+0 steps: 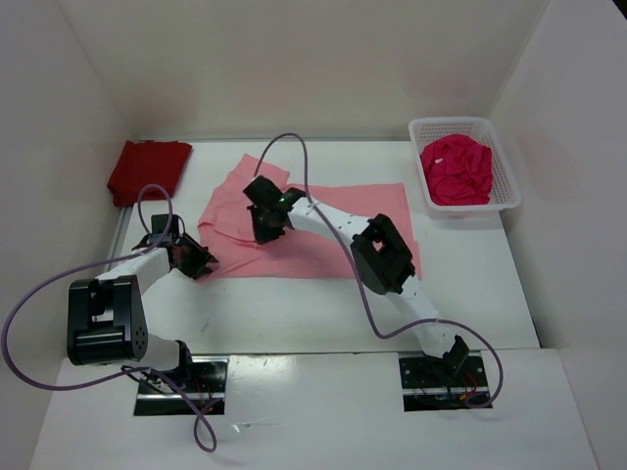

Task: Fold and stack the t-shirts
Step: Fold the flattened tshirt in 1/3 of the way

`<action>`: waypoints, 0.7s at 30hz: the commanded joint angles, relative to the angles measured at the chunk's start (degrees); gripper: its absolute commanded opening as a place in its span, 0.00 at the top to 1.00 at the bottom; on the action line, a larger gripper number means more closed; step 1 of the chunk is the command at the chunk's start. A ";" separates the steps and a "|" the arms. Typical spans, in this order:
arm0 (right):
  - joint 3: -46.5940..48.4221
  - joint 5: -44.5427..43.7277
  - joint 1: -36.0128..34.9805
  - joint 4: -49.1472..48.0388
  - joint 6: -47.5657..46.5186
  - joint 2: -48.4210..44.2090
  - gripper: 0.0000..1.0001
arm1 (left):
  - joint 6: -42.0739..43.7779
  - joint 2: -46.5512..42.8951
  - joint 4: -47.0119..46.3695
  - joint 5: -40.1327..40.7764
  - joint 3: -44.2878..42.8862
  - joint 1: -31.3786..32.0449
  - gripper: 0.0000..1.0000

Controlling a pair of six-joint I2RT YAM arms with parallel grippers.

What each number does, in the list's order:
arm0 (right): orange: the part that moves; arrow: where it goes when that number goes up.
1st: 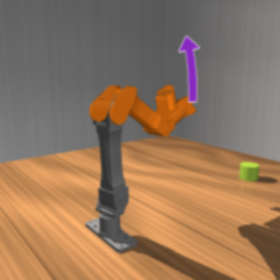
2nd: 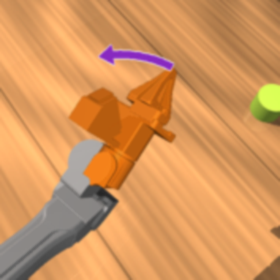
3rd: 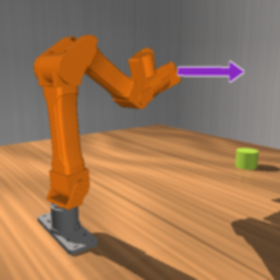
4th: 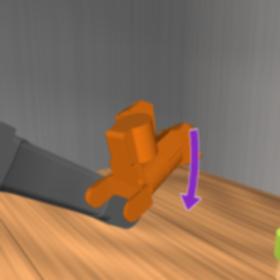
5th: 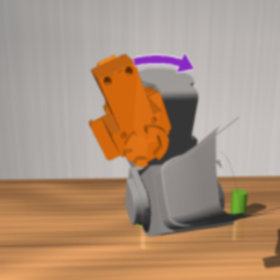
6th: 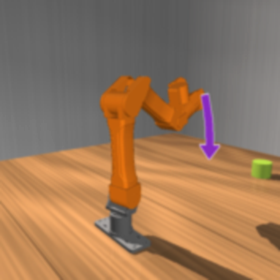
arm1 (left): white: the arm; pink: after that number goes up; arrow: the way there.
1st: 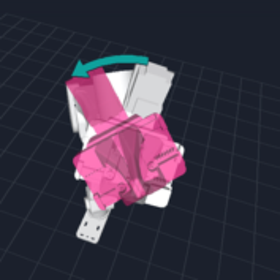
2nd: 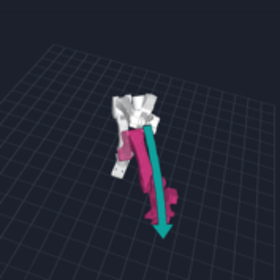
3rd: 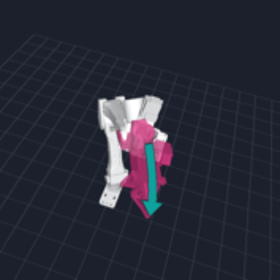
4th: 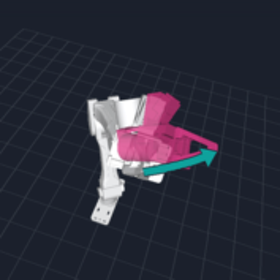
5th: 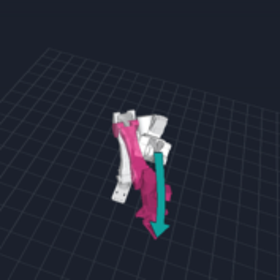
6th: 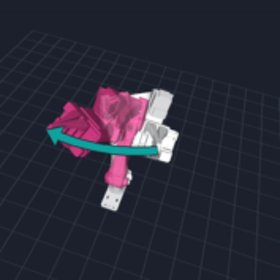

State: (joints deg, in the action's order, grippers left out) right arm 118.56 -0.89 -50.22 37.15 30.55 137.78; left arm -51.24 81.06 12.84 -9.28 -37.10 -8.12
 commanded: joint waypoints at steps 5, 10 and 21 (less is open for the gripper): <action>-2.20 11.17 11.62 -5.77 4.52 -4.72 1.00 | -0.17 -0.72 -0.10 0.23 -0.60 -0.14 0.57; -4.04 10.30 13.30 -7.00 7.51 -4.71 0.87 | 0.35 -0.72 -0.10 0.75 -1.12 -0.14 0.57; -6.33 6.87 11.03 -7.61 7.25 -10.59 0.71 | 1.50 -5.82 2.63 1.81 -3.50 -0.14 0.57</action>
State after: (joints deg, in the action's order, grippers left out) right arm 112.55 8.05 -37.12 32.05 38.28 134.82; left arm -50.98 78.06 14.81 -8.54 -37.87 -8.12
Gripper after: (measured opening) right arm 0.319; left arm 0.431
